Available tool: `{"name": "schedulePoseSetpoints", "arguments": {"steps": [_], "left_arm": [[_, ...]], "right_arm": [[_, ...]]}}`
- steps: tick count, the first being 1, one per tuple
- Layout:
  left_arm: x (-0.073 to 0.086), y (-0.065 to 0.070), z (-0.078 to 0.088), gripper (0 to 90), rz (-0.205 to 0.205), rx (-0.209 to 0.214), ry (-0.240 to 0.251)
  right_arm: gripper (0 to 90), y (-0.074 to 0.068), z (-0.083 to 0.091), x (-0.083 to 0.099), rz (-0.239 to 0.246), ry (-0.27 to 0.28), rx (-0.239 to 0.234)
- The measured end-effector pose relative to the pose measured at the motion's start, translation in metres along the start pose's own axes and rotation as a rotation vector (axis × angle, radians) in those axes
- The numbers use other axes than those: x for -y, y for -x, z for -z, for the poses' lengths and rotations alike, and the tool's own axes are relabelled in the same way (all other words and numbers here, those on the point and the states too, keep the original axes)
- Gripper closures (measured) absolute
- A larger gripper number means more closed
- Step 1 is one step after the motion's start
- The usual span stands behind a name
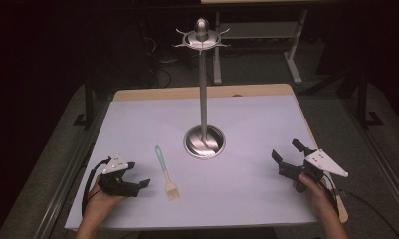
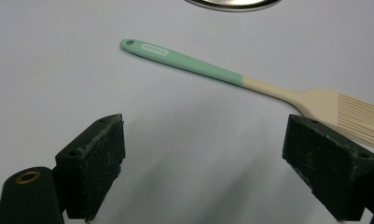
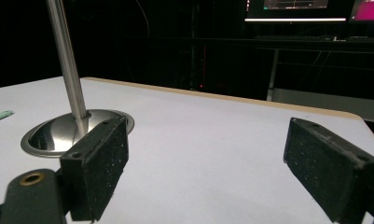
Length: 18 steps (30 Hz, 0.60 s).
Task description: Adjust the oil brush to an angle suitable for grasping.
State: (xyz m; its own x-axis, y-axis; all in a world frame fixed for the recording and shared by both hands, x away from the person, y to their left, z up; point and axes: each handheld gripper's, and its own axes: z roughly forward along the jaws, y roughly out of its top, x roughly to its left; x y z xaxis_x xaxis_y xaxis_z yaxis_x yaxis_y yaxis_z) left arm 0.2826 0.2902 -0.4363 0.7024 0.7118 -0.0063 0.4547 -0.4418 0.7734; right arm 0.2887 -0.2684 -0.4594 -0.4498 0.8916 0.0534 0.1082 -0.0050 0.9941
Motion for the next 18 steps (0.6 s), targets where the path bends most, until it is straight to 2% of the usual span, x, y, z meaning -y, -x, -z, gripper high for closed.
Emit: {"name": "schedulePoseSetpoints", "arguments": {"steps": [1, 3, 5, 6, 7, 8, 9, 13, 18], "left_arm": [[0.0, -0.001, 0.0, 12.8, -0.011, -0.008, 0.004], [-0.001, 0.0, 0.001, 13.4, 0.003, -0.011, 0.009], [-0.002, -0.001, 0.001, 13.6, -0.001, -0.016, -0.003], [-0.002, 0.0, 0.001, 14.1, 0.017, -0.02, 0.003], [-0.003, -0.001, 0.001, 14.2, 0.008, -0.026, -0.01], [-0.004, -0.001, 0.001, 14.4, 0.017, -0.024, -0.015], [-0.005, -0.002, 0.0, 16.0, 0.016, -0.027, -0.006], [-0.012, -0.006, -0.002, 23.3, 0.009, -0.03, -0.022], [-0.02, -0.009, -0.003, 35.0, 0.003, -0.027, -0.014]], "right_arm": [[13.3, 0.0, 0.0, 0.0, 0.001, 0.001, -0.001], [13.3, 0.0, 0.0, 0.0, 0.001, 0.002, -0.001], [13.4, 0.0, 0.0, 0.0, 0.002, 0.001, 0.0], [13.3, 0.0, 0.0, 0.0, 0.003, 0.003, 0.001], [13.3, -0.001, 0.0, 0.0, 0.005, 0.003, 0.002], [13.4, -0.001, 0.0, 0.0, 0.007, 0.004, 0.002], [13.3, -0.001, 0.0, 0.0, 0.005, 0.004, 0.001], [13.3, 0.001, 0.001, 0.0, -0.004, 0.002, -0.005], [13.3, -0.001, -0.001, 0.0, 0.009, -0.007, 0.0]]}}
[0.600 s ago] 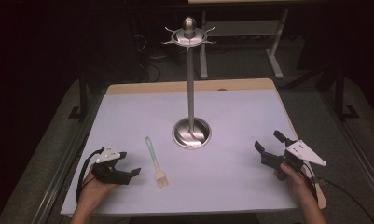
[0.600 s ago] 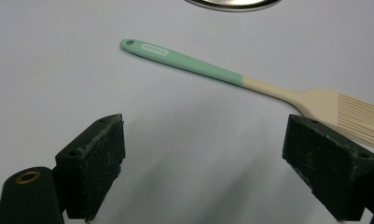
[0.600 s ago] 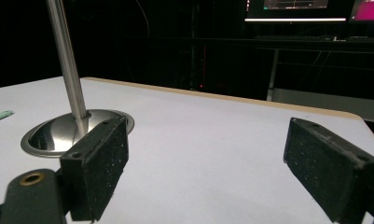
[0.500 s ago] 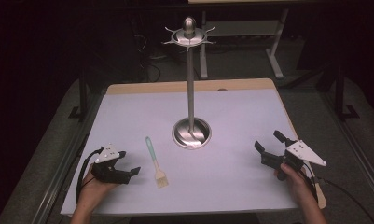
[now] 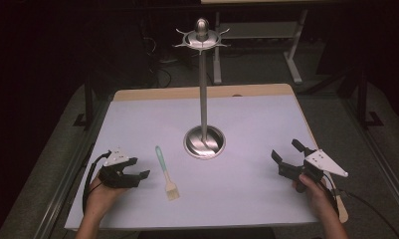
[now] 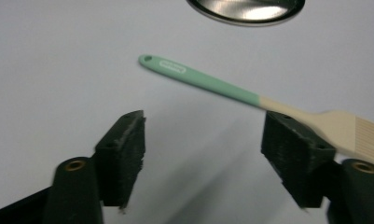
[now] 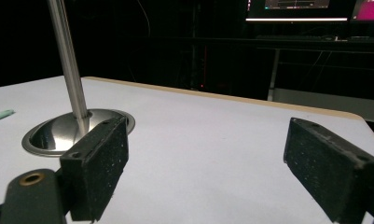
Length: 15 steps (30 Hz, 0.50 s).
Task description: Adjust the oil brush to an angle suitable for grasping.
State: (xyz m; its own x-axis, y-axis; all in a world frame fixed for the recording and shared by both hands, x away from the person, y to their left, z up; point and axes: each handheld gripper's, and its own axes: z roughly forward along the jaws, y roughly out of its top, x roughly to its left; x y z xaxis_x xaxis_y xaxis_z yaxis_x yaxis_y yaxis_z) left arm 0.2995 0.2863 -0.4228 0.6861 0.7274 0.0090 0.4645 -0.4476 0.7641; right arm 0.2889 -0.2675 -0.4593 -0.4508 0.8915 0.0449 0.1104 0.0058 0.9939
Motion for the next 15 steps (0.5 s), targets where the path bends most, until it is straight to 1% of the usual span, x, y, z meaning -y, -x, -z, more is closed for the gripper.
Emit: {"name": "schedulePoseSetpoints", "arguments": {"steps": [1, 2, 5, 6, 10, 12, 13, 14, 15], "left_arm": [[-0.003, -0.001, 0.0, 35.0, 0.007, -0.001, 0.005], [-0.004, -0.002, 0.0, 39.1, 0.014, 0.0, 0.011], [-0.012, -0.008, 0.0, 46.0, 0.011, -0.014, 0.01], [-0.015, -0.009, -0.001, 48.1, 0.017, -0.016, 0.011], [-0.024, -0.015, -0.009, 57.7, 0.04, -0.026, 0.008], [-0.028, -0.016, -0.013, 62.9, 0.039, -0.043, -0.003], [-0.03, -0.016, -0.016, 67.6, 0.04, -0.038, -0.003], [-0.032, -0.017, -0.018, 73.4, 0.024, -0.038, -0.002], [-0.034, -0.017, -0.02, 76.2, 0.031, -0.039, 0.006]], "right_arm": [[13.3, 0.0, 0.0, 0.0, 0.0, 0.0, 0.0], [13.3, 0.0, 0.0, 0.0, 0.0, -0.003, 0.001], [13.3, 0.0, 0.0, 0.0, 0.001, -0.004, 0.004], [13.3, 0.0, 0.0, 0.0, 0.004, -0.003, 0.005], [13.3, 0.0, -0.001, 0.0, 0.002, -0.006, 0.003], [13.3, 0.0, -0.001, 0.0, 0.003, -0.006, 0.003], [13.3, 0.0, -0.001, 0.0, 0.006, -0.007, 0.004], [13.3, -0.001, -0.001, 0.0, 0.008, -0.008, 0.002], [13.3, -0.001, -0.001, 0.0, 0.009, -0.009, 0.002]]}}
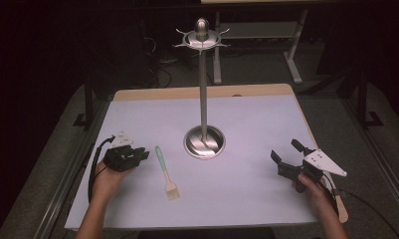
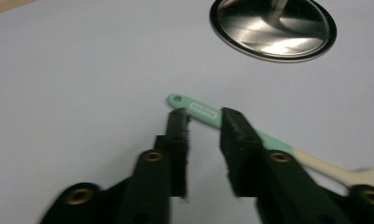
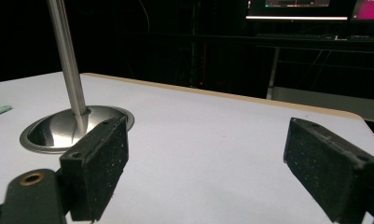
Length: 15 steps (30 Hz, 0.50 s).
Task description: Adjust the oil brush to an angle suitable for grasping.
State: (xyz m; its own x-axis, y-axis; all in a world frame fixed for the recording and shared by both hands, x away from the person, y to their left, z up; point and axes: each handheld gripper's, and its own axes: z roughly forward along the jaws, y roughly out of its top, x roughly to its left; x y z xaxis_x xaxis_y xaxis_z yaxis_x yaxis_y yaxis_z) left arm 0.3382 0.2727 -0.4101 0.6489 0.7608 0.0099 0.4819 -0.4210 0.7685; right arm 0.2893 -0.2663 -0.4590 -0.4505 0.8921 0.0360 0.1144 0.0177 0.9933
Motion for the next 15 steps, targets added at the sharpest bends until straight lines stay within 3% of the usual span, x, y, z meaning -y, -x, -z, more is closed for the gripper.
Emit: {"name": "schedulePoseSetpoints", "arguments": {"steps": [3, 6, 10, 15], "left_arm": [[-0.005, -0.003, -0.007, 81.4, -0.014, -0.007, -0.006], [-0.009, -0.004, -0.013, 89.2, 0.005, -0.014, -0.013], [-0.011, -0.008, -0.023, 89.6, 0.039, -0.003, -0.014], [-0.005, -0.012, -0.034, 89.7, 0.042, -0.036, -0.065]], "right_arm": [[13.3, 0.0, 0.0, 0.0, 0.003, -0.001, 0.001], [13.3, 0.001, 0.0, 0.0, -0.006, -0.001, -0.001], [13.3, 0.001, 0.0, 0.0, -0.007, 0.0, 0.0], [13.4, 0.001, 0.0, 0.0, -0.007, 0.003, 0.001]]}}
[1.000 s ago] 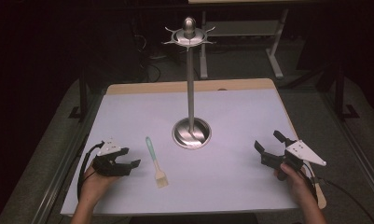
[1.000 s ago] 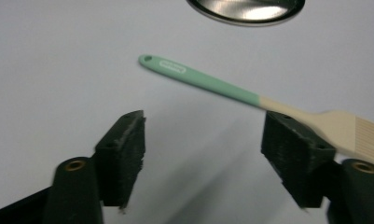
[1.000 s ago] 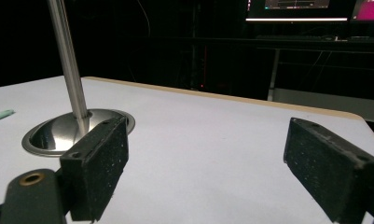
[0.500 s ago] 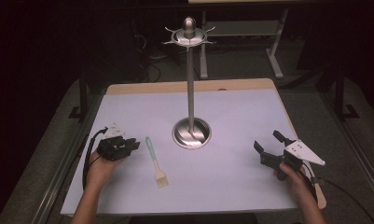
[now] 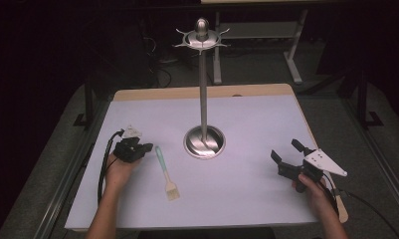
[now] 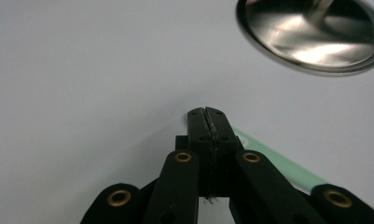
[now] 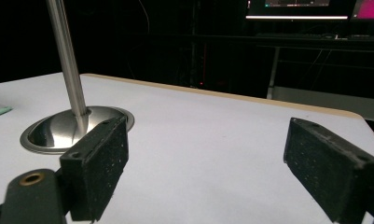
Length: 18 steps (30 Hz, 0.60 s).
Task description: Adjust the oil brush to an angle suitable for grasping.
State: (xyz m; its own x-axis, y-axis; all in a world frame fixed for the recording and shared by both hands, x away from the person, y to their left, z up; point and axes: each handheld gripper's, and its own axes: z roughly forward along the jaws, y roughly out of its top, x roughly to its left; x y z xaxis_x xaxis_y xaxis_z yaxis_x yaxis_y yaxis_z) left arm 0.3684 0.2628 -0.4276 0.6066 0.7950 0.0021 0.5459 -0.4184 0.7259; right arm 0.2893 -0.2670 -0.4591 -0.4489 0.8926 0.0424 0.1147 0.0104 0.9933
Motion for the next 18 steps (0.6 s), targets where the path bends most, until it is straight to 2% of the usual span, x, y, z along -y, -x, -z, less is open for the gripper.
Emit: {"name": "schedulePoseSetpoints", "arguments": {"steps": [3, 9, 12, 18], "left_arm": [[0.0, -0.001, -0.003, 89.7, 0.003, 0.007, 0.014], [0.001, 0.001, -0.013, 89.7, 0.0, 0.012, -0.007], [0.002, 0.003, -0.018, 89.7, -0.028, 0.014, -0.03], [0.002, 0.005, -0.023, 89.8, -0.015, 0.018, -0.026]], "right_arm": [[13.3, 0.0, 0.0, 0.0, 0.003, -0.002, -0.001], [13.3, 0.0, -0.001, 0.0, 0.004, -0.005, -0.006], [13.4, 0.0, -0.001, 0.0, 0.003, -0.006, -0.007], [13.3, 0.0, -0.001, 0.0, 0.004, -0.003, -0.006]]}}
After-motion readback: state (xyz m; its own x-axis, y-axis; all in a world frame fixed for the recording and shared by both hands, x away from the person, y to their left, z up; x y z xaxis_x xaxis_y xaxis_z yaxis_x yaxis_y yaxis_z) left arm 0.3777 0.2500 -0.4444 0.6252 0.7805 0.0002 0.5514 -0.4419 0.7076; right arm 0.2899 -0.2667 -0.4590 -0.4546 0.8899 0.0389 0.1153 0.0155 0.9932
